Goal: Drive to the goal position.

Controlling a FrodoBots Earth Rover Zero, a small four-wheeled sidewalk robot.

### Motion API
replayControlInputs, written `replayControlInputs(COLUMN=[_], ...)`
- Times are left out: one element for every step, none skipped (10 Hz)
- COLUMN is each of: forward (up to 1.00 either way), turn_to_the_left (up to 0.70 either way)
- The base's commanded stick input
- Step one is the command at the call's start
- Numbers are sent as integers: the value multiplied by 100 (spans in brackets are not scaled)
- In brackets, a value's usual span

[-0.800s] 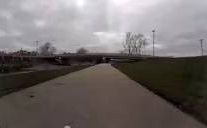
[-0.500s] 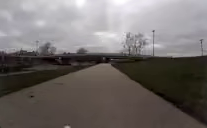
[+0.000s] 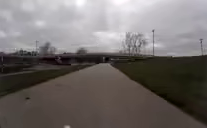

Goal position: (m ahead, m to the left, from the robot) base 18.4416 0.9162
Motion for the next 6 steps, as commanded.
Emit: replayControlInputs(forward=[100,100,100,100,100,100], turn_to_the_left=[0,0,0,0,0,0])
